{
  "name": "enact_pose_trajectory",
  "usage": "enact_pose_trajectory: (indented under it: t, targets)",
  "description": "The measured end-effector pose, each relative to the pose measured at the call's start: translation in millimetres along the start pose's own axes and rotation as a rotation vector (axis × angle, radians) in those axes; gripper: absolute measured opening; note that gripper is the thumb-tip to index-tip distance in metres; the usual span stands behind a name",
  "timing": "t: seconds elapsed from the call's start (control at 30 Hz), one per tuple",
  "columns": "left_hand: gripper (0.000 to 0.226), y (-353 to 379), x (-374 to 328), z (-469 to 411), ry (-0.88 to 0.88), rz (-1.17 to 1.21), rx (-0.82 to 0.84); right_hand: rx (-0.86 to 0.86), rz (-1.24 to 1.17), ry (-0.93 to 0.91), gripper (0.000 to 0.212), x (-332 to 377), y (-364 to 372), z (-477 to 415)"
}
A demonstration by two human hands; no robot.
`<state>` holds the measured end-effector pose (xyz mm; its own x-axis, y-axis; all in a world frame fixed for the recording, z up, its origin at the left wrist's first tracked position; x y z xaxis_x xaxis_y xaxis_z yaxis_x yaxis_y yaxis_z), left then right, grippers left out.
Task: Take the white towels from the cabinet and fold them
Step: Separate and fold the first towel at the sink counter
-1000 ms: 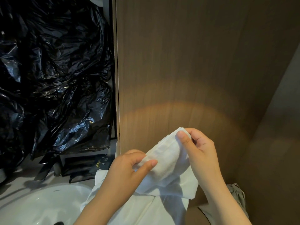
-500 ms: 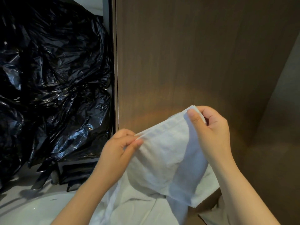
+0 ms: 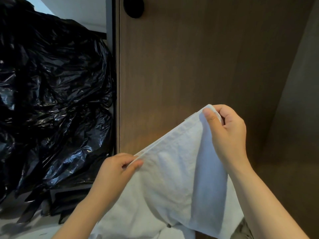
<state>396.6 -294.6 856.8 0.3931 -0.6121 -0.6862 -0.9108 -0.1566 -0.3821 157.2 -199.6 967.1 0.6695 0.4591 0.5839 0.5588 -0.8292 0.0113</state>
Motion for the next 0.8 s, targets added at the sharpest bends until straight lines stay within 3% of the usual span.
enact_pose_trajectory:
  t: [0.13, 0.23, 0.37, 0.47, 0.63, 0.8]
  targets:
    - [0.016, -4, 1, -4, -0.058, 0.006, -0.03, -0.031, 0.038, -0.007, 0.017, -6, -4, -5]
    - [0.011, -8, -4, -14, -0.17, 0.181, -0.031, -0.065, 0.076, -0.011, 0.017, -14, -10, -10]
    - [0.014, -39, -38, -52, -0.007, 0.163, -0.117, -0.102, 0.114, 0.016, 0.023, -30, -22, -21]
    - [0.005, -55, -59, -67, 0.056, 0.237, 0.012, -0.124, 0.109, 0.07, 0.024, -38, -26, -22]
    - [0.008, -40, -32, -61, -0.036, -0.002, 0.192, -0.049, 0.169, 0.173, 0.021, -58, -16, -6]
    - [0.011, -26, -13, -45, -0.054, -0.13, 0.195, 0.008, 0.216, 0.216, 0.015, -68, -8, 10]
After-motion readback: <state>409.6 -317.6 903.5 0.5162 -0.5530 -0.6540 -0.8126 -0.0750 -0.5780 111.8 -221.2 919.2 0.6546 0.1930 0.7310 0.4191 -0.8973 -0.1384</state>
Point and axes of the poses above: each hand's wrist, its own z-axis away from the middle knuckle, its own y-axis out of the palm, x = y × z, the point moved 4 cm from there along -z, towards the middle knuckle, and after that the axes turned 8 degrees about -x, right-handed, at the moved point
